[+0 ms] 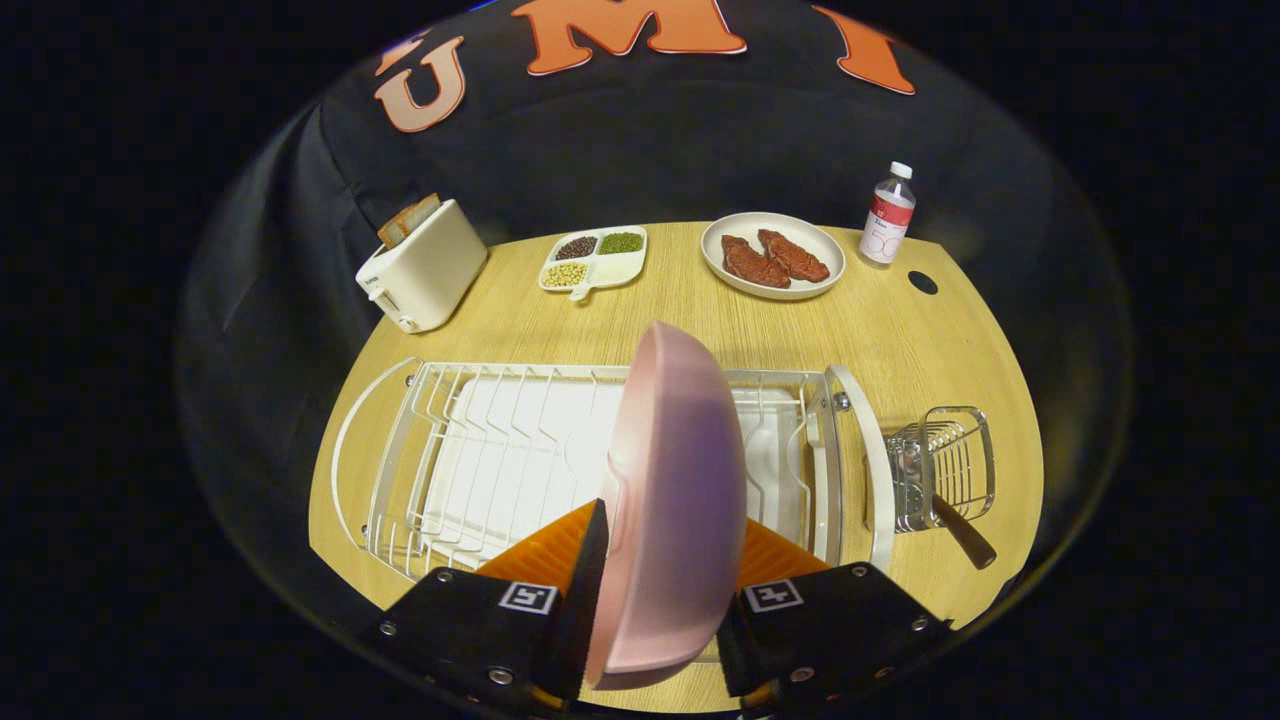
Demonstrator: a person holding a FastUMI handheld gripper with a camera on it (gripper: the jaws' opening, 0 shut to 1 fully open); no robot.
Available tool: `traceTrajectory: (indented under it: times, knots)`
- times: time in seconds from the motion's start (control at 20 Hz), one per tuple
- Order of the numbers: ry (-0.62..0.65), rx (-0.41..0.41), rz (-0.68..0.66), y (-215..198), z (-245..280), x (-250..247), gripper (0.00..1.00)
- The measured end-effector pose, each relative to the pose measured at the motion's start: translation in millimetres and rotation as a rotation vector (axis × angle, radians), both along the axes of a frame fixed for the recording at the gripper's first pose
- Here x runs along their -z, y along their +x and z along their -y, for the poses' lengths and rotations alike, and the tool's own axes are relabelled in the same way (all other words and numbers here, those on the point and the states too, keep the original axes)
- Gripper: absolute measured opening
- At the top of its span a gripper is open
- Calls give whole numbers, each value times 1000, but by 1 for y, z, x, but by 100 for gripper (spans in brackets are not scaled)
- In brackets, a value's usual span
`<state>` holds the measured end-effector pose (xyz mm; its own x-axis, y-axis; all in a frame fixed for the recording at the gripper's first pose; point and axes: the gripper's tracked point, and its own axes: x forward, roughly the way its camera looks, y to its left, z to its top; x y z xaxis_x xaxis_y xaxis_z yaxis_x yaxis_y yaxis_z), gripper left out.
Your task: Take the plate from the dish rack, then take the spoon from the basket and place it into the plate.
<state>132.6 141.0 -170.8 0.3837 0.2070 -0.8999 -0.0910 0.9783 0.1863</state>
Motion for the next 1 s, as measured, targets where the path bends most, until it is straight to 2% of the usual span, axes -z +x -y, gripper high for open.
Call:
traceTrajectory:
  times: [0.05, 0.4, 0.6, 0.7, 1.0]
  knots:
    - [-5, 8, 5, 1, -1, 0, 47]
    - [38, 146, 50, 16, 5, -27, 43]
    - [7, 201, 106, 24, 19, -40, 35]
    - [-27, 203, 135, 27, 25, -43, 32]
    - [-218, 128, 278, 45, 38, -51, 25]
